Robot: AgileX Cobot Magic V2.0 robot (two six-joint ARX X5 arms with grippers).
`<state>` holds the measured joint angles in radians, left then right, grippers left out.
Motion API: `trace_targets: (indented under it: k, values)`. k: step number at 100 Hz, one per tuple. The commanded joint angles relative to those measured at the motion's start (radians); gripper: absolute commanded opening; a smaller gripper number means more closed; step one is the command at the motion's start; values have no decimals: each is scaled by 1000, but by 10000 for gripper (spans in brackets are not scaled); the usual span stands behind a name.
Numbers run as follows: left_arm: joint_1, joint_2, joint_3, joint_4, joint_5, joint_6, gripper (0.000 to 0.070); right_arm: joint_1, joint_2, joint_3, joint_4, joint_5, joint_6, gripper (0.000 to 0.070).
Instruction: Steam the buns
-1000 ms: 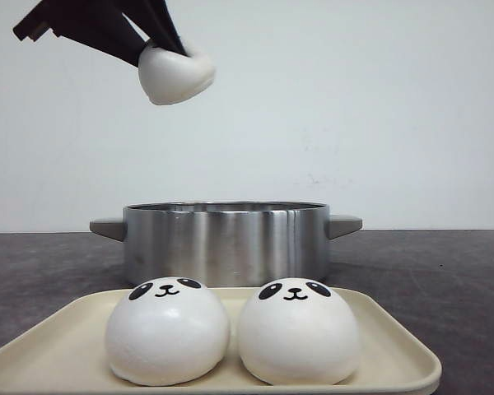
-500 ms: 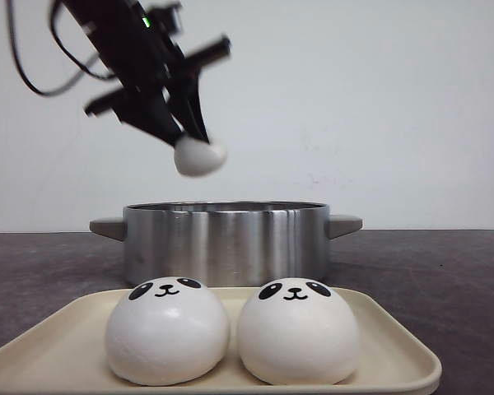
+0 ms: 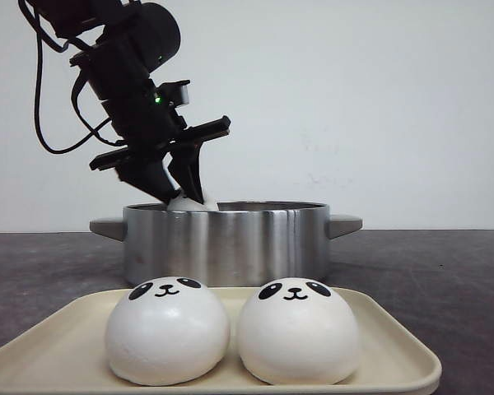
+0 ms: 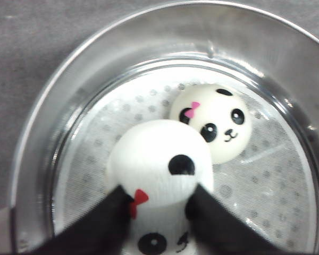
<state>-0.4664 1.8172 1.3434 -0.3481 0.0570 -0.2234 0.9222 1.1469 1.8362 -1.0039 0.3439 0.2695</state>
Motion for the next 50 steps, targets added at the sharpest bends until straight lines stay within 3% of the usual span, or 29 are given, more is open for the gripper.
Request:
trace_targets:
  k: [1, 9, 25, 38, 50]
  values:
    - [-4, 18, 27, 26, -2, 14, 502, 12, 9, 21, 8, 2, 11, 6]
    - [-1, 18, 27, 34, -2, 14, 547, 11, 10, 21, 7, 5, 11, 6]
    - [3, 16, 61, -56, -1, 13, 547, 11, 23, 15, -10, 7, 2, 6]
    - [4, 1, 116, -207, -1, -7, 544, 11, 66, 11, -87, 66, 0, 6]
    - [2, -68, 119, -240, 6, -23, 544, 11, 106, -56, -101, 59, 1, 6]
